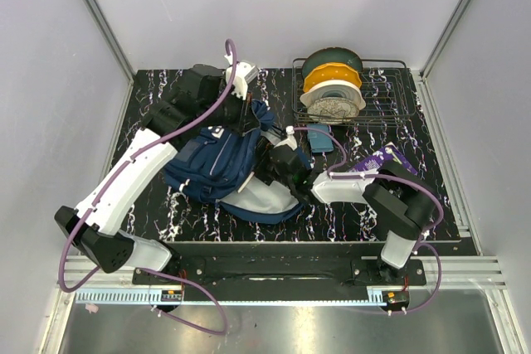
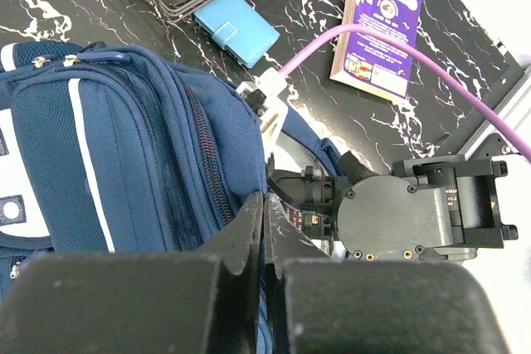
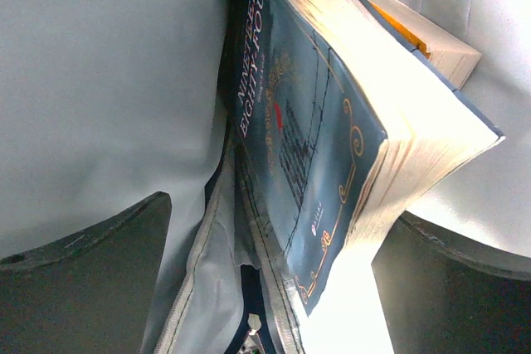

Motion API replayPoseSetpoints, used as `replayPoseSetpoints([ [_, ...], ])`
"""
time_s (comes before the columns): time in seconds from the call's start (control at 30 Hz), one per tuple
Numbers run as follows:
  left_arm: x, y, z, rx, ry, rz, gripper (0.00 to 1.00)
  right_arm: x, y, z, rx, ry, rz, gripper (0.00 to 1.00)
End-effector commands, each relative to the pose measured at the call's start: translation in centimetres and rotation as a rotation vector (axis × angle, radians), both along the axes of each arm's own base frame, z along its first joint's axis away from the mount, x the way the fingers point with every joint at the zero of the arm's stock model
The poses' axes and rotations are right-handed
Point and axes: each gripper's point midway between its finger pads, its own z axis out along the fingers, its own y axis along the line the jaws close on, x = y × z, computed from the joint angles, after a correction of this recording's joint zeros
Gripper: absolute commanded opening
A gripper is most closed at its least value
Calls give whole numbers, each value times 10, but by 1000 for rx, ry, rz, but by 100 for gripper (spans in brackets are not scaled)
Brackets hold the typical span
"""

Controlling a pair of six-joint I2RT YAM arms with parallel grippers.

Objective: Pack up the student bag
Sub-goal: Place the book in the student bag.

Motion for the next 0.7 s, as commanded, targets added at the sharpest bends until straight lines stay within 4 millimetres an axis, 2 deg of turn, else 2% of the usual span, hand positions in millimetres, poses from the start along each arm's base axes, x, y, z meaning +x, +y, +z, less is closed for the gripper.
replayPoseSetpoints([
  [0.0, 6, -4, 58, -135, -172, 1, 0, 2, 0, 31, 49, -38, -11, 97],
  [0.1, 4, -5, 59, -142, -170, -6, 0, 3, 13, 42, 90, -41, 21, 78],
  [0.2, 3, -9, 59, -160, -160, -25, 0, 23, 32, 45, 124, -38, 31, 93],
  [0.23, 4, -11, 59, -162, -159, -25, 0, 29, 42, 55, 132, -40, 41, 94],
  [0.27, 4, -11, 60, -164, -159, -27, 0, 30, 42, 39, 111, 4, 58, 94],
  [0.3, 5, -12, 59, -160, -159, -28, 0, 26, 45, 40, 119, -8, 92, 94],
  [0.33, 5, -11, 58, -159, -159, -27, 0, 19, 39, 29, 93, -7, 99, 95],
  [0.37, 4, -10, 56, -153, -161, -26, 0, 12, 31, 31, 84, -5, 103, 96],
  [0.4, 5, -9, 55, -149, -164, -26, 0, 8, 21, 25, 60, -7, 93, 98],
  [0.43, 6, -7, 52, -141, -161, -18, 0, 3, 3, 5, 4, 4, 54, 100],
  [0.47, 6, -6, 51, -140, -161, -15, 0, -1, -11, 15, -21, -20, 39, 100],
  [0.53, 9, -5, 47, -138, -155, -8, 0, -6, -30, 8, -82, -42, 16, 100],
  [0.57, 9, -6, 47, -145, -158, -16, 0, -8, -35, 16, -94, -72, 22, 100],
  [0.67, 12, -8, 46, -158, -150, -14, 0, -8, -32, 22, -85, -82, 32, 100],
])
